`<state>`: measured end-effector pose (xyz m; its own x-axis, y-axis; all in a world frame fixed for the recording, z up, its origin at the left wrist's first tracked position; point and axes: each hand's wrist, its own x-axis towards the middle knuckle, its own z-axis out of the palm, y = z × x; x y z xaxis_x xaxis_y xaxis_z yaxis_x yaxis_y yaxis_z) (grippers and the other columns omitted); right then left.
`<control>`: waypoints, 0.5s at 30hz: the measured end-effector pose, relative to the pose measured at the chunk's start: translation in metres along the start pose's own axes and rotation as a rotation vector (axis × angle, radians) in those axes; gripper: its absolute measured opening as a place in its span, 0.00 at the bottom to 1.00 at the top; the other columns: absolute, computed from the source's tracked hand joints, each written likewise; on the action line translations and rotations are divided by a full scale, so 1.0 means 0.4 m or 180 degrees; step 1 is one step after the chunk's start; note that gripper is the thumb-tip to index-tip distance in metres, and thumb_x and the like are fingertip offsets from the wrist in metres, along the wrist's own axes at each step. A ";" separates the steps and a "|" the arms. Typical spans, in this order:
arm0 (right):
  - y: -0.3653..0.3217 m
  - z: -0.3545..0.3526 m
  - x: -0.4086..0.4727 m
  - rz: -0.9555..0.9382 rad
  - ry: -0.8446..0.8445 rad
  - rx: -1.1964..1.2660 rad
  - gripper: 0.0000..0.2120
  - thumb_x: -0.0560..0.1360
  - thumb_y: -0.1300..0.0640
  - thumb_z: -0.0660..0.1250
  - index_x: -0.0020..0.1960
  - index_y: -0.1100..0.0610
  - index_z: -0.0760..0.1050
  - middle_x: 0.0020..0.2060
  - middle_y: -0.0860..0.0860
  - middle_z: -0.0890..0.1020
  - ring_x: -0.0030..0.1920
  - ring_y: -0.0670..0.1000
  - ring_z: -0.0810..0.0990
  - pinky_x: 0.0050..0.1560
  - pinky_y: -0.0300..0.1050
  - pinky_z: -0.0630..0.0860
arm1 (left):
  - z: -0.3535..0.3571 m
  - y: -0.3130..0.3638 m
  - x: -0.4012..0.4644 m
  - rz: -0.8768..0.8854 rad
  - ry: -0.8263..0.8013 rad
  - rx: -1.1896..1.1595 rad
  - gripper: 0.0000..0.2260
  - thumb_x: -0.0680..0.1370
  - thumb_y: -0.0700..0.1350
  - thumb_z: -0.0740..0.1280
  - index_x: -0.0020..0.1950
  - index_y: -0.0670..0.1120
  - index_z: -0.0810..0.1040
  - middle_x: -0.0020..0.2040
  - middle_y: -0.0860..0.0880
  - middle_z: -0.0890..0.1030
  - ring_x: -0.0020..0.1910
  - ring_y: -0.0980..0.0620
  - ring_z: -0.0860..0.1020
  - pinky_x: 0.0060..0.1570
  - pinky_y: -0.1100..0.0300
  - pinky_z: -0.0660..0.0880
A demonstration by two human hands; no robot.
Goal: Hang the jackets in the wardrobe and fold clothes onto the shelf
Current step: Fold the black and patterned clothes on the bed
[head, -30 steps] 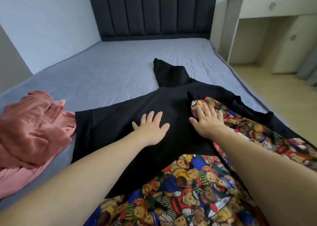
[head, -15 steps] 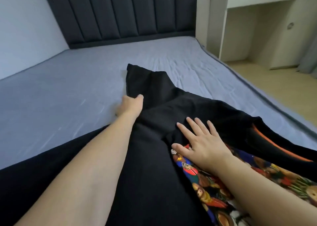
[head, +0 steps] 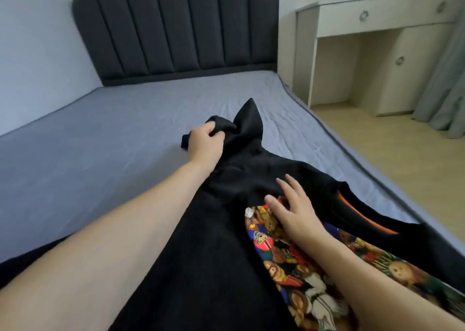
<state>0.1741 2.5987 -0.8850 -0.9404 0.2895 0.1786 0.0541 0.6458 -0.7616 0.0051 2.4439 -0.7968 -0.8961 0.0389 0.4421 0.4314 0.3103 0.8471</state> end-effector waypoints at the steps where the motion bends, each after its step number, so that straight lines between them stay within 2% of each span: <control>1: -0.005 -0.050 -0.022 0.0292 0.0392 0.0814 0.21 0.80 0.42 0.58 0.69 0.49 0.71 0.71 0.49 0.70 0.71 0.48 0.67 0.71 0.48 0.64 | -0.012 0.016 -0.068 0.0874 -0.0277 0.0322 0.10 0.74 0.38 0.65 0.53 0.42 0.83 0.49 0.54 0.81 0.49 0.57 0.77 0.52 0.66 0.72; 2: -0.002 -0.110 -0.042 0.0588 0.0746 0.1495 0.14 0.81 0.49 0.58 0.62 0.52 0.76 0.64 0.53 0.77 0.63 0.50 0.75 0.63 0.45 0.71 | -0.031 0.028 -0.146 0.1913 -0.0746 0.0789 0.12 0.74 0.37 0.65 0.55 0.42 0.83 0.58 0.53 0.80 0.58 0.56 0.76 0.60 0.67 0.70; 4: 0.008 -0.231 -0.085 0.1091 0.1082 0.2137 0.11 0.82 0.57 0.57 0.53 0.58 0.77 0.53 0.59 0.82 0.49 0.55 0.81 0.49 0.44 0.76 | -0.078 0.013 -0.277 0.3980 -0.1983 0.2113 0.16 0.72 0.38 0.63 0.58 0.45 0.81 0.63 0.48 0.78 0.61 0.47 0.75 0.63 0.55 0.70; 5: 0.018 -0.282 -0.112 0.1293 0.1075 0.2338 0.13 0.82 0.57 0.55 0.54 0.61 0.77 0.50 0.60 0.81 0.45 0.55 0.80 0.46 0.45 0.75 | -0.105 0.000 -0.328 0.4545 -0.2541 0.2763 0.19 0.70 0.39 0.63 0.60 0.46 0.80 0.63 0.47 0.78 0.62 0.45 0.75 0.64 0.52 0.69; 6: 0.024 -0.320 -0.141 0.1488 0.0988 0.2574 0.15 0.83 0.54 0.54 0.56 0.62 0.75 0.49 0.60 0.81 0.43 0.56 0.80 0.45 0.47 0.75 | -0.123 -0.008 -0.366 0.4356 -0.2983 0.3200 0.22 0.69 0.40 0.64 0.63 0.47 0.79 0.65 0.48 0.77 0.64 0.45 0.75 0.66 0.51 0.68; 7: 0.027 -0.349 -0.171 0.1670 0.0848 0.2833 0.19 0.83 0.50 0.52 0.58 0.62 0.74 0.49 0.59 0.81 0.43 0.56 0.80 0.46 0.49 0.76 | -0.127 -0.011 -0.389 0.3814 -0.3162 0.3394 0.25 0.69 0.40 0.64 0.66 0.47 0.77 0.67 0.49 0.76 0.67 0.47 0.73 0.70 0.52 0.66; 8: 0.029 -0.367 -0.201 0.1777 0.0724 0.3077 0.22 0.83 0.46 0.50 0.58 0.62 0.73 0.49 0.59 0.81 0.45 0.58 0.81 0.48 0.50 0.76 | -0.123 0.014 -0.409 0.2705 -0.3221 0.3129 0.26 0.68 0.41 0.63 0.66 0.49 0.76 0.67 0.50 0.76 0.68 0.48 0.71 0.71 0.53 0.65; 9: 0.025 -0.377 -0.232 0.1832 0.0635 0.3219 0.23 0.83 0.44 0.50 0.58 0.62 0.73 0.50 0.59 0.82 0.47 0.59 0.81 0.49 0.52 0.77 | -0.110 0.055 -0.421 0.1381 -0.3046 0.2404 0.23 0.67 0.44 0.63 0.61 0.50 0.78 0.62 0.51 0.78 0.66 0.48 0.72 0.68 0.55 0.67; 10: 0.023 -0.382 -0.261 0.1870 0.0530 0.3229 0.23 0.82 0.44 0.51 0.57 0.61 0.74 0.51 0.59 0.82 0.48 0.59 0.82 0.50 0.53 0.77 | -0.088 0.098 -0.427 0.0185 -0.2862 0.1613 0.17 0.65 0.50 0.64 0.52 0.51 0.80 0.53 0.52 0.80 0.59 0.48 0.75 0.61 0.55 0.70; 11: 0.025 -0.384 -0.289 0.1911 0.0420 0.3194 0.22 0.82 0.44 0.53 0.57 0.61 0.75 0.51 0.59 0.83 0.49 0.59 0.82 0.50 0.53 0.77 | -0.062 0.143 -0.431 -0.0555 -0.2655 0.0910 0.17 0.62 0.56 0.68 0.46 0.50 0.80 0.47 0.53 0.80 0.53 0.49 0.77 0.56 0.55 0.72; 12: 0.030 -0.387 -0.314 0.1961 0.0338 0.3193 0.22 0.82 0.45 0.53 0.57 0.61 0.76 0.52 0.59 0.83 0.51 0.59 0.82 0.51 0.54 0.78 | -0.033 0.187 -0.425 -0.1082 -0.2562 0.0363 0.24 0.58 0.63 0.71 0.47 0.50 0.80 0.48 0.54 0.80 0.54 0.50 0.77 0.56 0.55 0.71; 13: 0.035 -0.392 -0.338 0.2023 0.0288 0.3219 0.22 0.81 0.45 0.54 0.57 0.61 0.76 0.52 0.59 0.83 0.51 0.60 0.82 0.51 0.54 0.78 | -0.002 0.224 -0.425 -0.1406 -0.2577 0.0060 0.37 0.56 0.69 0.73 0.58 0.49 0.78 0.56 0.56 0.78 0.61 0.50 0.75 0.62 0.55 0.68; 14: 0.042 -0.403 -0.357 0.2105 0.0260 0.3239 0.22 0.81 0.45 0.54 0.57 0.62 0.76 0.53 0.60 0.83 0.52 0.61 0.82 0.50 0.55 0.78 | 0.026 0.254 -0.440 -0.1568 -0.2504 -0.0146 0.46 0.57 0.73 0.72 0.70 0.50 0.71 0.63 0.56 0.73 0.68 0.51 0.70 0.67 0.55 0.63; 15: 0.049 -0.418 -0.374 0.2213 0.0238 0.3262 0.22 0.81 0.45 0.54 0.58 0.62 0.75 0.53 0.61 0.82 0.52 0.61 0.82 0.49 0.55 0.78 | 0.054 0.270 -0.453 -0.1597 -0.2273 -0.0302 0.49 0.61 0.72 0.72 0.76 0.49 0.64 0.69 0.54 0.70 0.71 0.50 0.67 0.70 0.53 0.62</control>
<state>0.3719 2.6864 -0.8223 -0.7939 0.4106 -0.4485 0.2146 -0.5010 -0.8384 0.2118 2.4910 -0.7919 -0.8199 0.5140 -0.2523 -0.0526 0.3713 0.9270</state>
